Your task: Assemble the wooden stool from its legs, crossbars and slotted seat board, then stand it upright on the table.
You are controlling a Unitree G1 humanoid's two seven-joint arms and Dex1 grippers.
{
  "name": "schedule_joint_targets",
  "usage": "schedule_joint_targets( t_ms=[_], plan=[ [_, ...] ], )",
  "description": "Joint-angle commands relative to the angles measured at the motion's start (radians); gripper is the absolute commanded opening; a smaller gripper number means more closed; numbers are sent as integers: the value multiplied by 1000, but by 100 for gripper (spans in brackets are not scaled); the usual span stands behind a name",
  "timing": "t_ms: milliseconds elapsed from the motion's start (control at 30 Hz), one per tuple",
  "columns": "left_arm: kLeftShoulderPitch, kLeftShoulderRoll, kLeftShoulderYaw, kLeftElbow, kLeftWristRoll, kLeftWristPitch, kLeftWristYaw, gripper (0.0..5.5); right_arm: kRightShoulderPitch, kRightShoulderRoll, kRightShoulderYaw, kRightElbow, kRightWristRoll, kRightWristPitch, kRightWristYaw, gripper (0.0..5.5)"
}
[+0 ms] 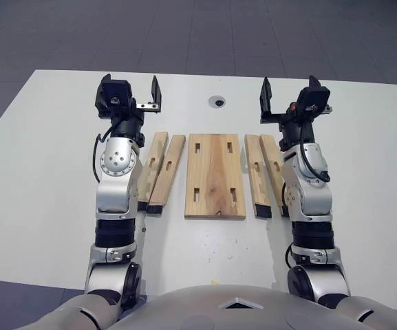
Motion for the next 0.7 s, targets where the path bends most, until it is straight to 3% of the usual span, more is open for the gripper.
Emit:
schedule_joint_targets(
  t_ms=[33, 167, 400, 700],
  plan=[
    [72, 193, 86, -76, -31, 178, -143, 538, 1, -29, -29, -40, 12, 26, 14, 540],
    [133, 363, 132, -37, -120, 365, -349, 538, 35, -46, -55, -70, 16, 39, 17, 540],
    [152, 408, 37, 198, -113, 380, -484, 538, 12, -48, -57, -53, 11, 41, 18, 540],
    [248, 480, -11, 219, -93, 425, -544, 394, 20, -52, -63, -54, 3, 38, 11, 540]
  ],
)
